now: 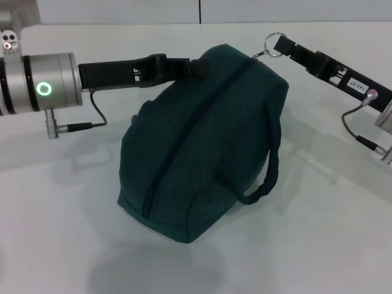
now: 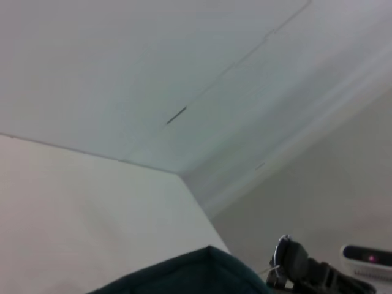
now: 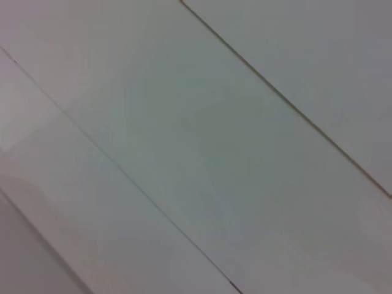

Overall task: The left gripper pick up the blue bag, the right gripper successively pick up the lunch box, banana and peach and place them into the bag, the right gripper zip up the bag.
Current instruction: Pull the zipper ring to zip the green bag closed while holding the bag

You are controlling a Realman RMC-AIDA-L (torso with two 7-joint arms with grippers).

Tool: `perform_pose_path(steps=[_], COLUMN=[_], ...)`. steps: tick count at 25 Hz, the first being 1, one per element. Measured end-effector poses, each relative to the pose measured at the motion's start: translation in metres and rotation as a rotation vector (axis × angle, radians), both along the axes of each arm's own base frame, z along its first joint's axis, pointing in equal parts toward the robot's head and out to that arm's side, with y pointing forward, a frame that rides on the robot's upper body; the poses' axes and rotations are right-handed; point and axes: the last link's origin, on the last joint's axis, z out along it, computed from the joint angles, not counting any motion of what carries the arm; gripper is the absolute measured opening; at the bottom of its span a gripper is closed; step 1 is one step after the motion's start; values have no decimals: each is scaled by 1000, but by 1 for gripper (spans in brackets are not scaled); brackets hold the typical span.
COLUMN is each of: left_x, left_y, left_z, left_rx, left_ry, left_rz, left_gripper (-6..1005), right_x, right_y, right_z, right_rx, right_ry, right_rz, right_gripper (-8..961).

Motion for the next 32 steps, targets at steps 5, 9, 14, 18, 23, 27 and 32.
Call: perform_pose_path(steps=[5,9,14,18,23,27,32], left_x=[-2,-2,2,4,6,5,6], left_y=[-1,-2,-8,-12,-17,-21,-27], left_z=[0,-2,-2,1,3,3,3], left_rx=[6,4,-21,-7,-10,-7,-19], left_ry=[-5,-7,-29,-59,-77,-84,-99], left_rz=[1,1,-37,-73,-105,-131,-170], left_gripper=[102,63,56,58,61,64,67], right_x=[2,2,5,8,15,22,30], right_y=[-1,-1,-6,-8,-11,-14,-17], right_z=[1,1,3,2,1,0,-1], right_rx=[4,4,-4,-46,-112,-164,-185], right_ry=[7,9,46,91,141,178,200], right_rz=[-7,-7,-19,-52,-115,-175,-220], right_gripper=[8,7,7,8,8,7,7])
